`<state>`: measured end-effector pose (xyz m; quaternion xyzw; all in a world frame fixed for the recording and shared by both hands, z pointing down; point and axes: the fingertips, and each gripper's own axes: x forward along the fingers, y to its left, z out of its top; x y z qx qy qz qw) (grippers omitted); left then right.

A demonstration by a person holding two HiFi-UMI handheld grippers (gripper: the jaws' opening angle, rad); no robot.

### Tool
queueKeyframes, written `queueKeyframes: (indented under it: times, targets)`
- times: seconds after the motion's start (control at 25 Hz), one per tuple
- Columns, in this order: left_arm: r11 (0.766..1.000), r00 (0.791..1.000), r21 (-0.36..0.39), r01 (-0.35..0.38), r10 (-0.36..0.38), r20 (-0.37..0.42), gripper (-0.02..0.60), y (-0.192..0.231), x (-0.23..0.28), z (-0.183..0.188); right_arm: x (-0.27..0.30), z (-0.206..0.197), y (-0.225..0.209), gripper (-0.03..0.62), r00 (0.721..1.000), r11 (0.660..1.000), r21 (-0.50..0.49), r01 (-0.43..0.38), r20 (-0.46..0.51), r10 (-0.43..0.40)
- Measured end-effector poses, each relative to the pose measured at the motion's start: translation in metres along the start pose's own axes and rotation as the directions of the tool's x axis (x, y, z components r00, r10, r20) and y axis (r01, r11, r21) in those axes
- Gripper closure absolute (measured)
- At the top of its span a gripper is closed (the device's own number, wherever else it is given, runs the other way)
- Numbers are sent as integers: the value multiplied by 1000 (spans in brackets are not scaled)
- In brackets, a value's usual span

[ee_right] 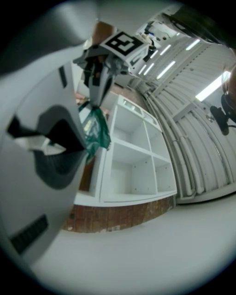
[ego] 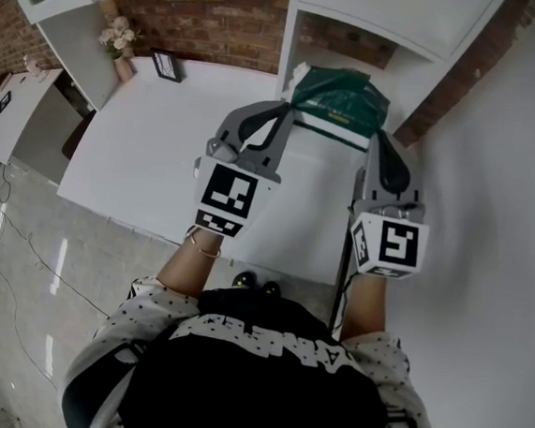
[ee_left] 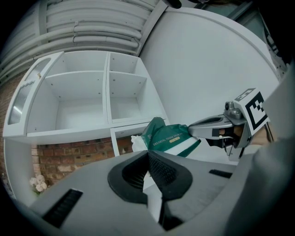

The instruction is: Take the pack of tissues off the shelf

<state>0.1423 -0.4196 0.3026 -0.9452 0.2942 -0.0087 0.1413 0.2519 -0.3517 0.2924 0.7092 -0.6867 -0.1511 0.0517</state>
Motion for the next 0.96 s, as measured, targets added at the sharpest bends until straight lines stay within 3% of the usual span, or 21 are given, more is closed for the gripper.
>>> queueKeyframes:
  times: [0.96]
  targets:
    - [1000, 1000, 8, -4, 4, 10, 549, -1, -1, 4, -1, 1, -2, 563, 1000, 1000, 1, 3, 14, -3]
